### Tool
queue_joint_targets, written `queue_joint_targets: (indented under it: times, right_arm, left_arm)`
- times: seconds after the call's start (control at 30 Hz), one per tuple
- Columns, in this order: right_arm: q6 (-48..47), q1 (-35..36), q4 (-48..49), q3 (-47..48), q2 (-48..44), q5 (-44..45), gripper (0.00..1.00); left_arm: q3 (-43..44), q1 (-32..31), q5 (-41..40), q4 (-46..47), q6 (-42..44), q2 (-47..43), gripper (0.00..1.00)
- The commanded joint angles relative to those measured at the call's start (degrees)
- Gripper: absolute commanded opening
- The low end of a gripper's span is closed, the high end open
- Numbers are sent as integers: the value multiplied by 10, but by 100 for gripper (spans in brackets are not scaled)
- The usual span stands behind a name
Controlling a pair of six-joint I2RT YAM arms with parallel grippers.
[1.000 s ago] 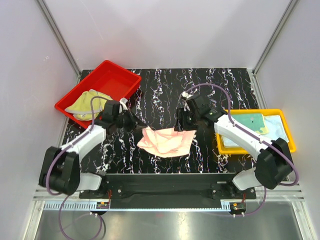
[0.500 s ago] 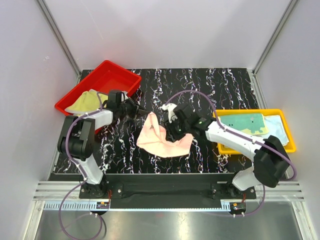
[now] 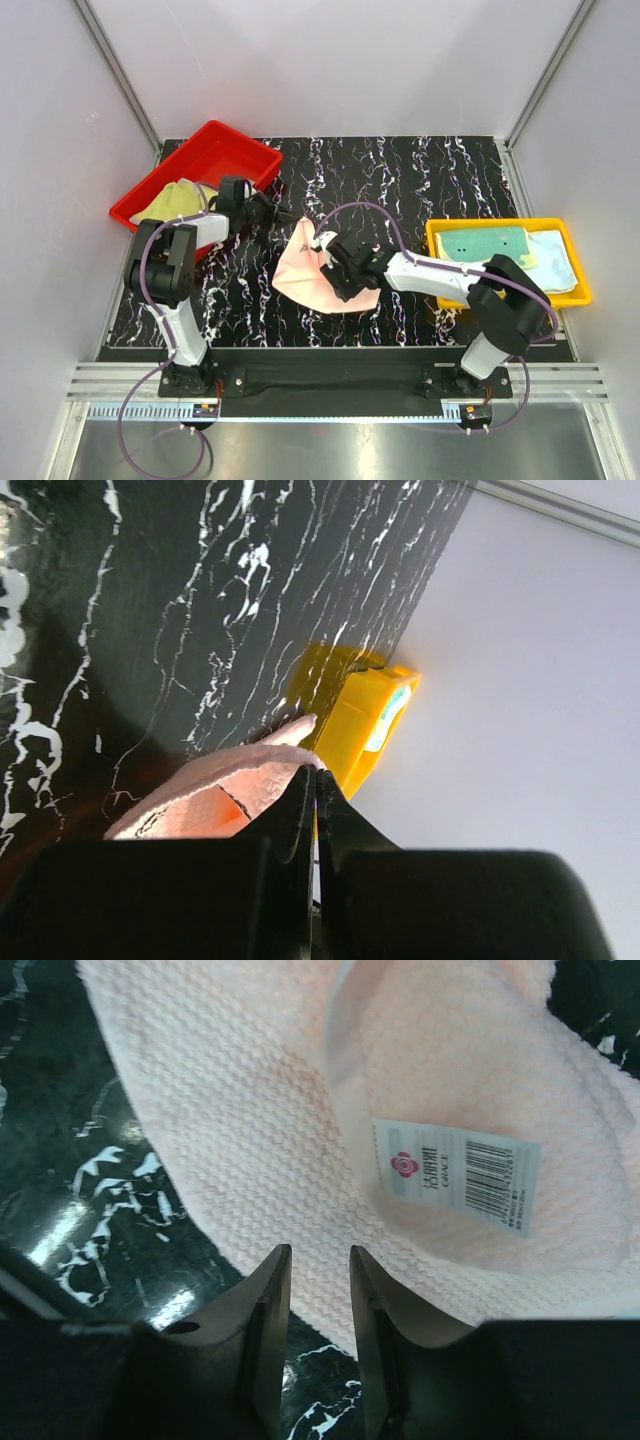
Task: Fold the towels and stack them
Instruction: Flatten out the crumpled towel
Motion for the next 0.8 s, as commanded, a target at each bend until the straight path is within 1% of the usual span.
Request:
queue_joint_targets:
  times: [0.0, 0.2, 0.3, 0.53, 0.77]
  right_arm:
    - [-20, 9, 22, 13, 21, 60, 37]
    - [-24, 12, -11, 46, 63, 123, 38]
    - [-25, 18, -15, 52, 65, 147, 39]
    - [-33, 26, -10, 70, 58, 163, 39]
    - [-37, 27, -14, 95, 91, 176, 39]
  left_arm:
    - [28, 4, -1, 18, -1, 4, 0]
    - [46, 6, -23, -33, 39, 2, 0]
    - [54, 5, -27, -43, 48, 4, 0]
    - [67, 6, -29, -49, 50, 15, 0]
    - [71, 6, -32, -55, 56, 23, 0]
